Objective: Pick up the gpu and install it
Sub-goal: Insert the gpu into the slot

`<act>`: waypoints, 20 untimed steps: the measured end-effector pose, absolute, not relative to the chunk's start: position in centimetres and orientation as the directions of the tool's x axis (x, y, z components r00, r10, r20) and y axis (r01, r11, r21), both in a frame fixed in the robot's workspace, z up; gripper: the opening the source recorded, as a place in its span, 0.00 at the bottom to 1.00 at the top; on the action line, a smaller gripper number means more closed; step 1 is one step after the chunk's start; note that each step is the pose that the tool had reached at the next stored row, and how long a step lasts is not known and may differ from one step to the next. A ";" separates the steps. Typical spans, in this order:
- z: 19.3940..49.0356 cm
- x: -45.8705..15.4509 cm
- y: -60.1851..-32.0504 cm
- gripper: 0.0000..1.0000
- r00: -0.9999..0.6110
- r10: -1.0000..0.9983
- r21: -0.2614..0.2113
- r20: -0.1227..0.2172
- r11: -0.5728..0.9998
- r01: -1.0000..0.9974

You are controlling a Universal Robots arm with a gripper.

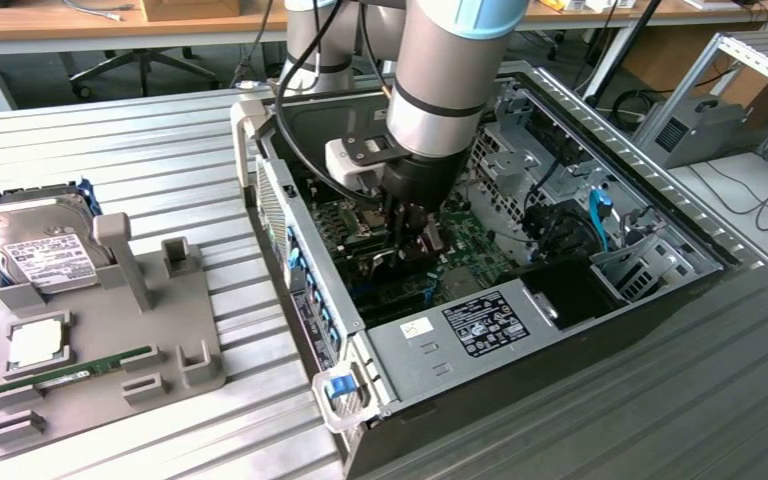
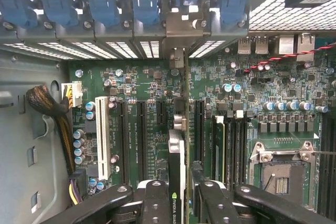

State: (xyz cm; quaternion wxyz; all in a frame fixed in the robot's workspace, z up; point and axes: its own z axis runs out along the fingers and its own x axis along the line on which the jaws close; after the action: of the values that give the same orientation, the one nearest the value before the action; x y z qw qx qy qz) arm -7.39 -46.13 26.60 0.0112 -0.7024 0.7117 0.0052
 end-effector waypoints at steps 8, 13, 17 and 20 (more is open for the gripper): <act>26.6 -7.4 -46.1 0.27 -0.013 -1.000 -0.008 -0.023 0.013 -1.000; 26.6 -7.5 -46.1 0.27 -0.013 -1.000 -0.008 -0.023 0.013 -1.000; 26.5 -7.5 -46.0 0.27 -0.013 -1.000 -0.008 -0.023 0.013 -1.000; 26.5 -7.5 -46.0 0.27 -0.013 -1.000 -0.008 -0.023 0.013 -1.000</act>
State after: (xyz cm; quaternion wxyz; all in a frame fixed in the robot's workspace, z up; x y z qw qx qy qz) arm -7.49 -45.99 26.54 0.0112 -0.7024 0.7117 0.0053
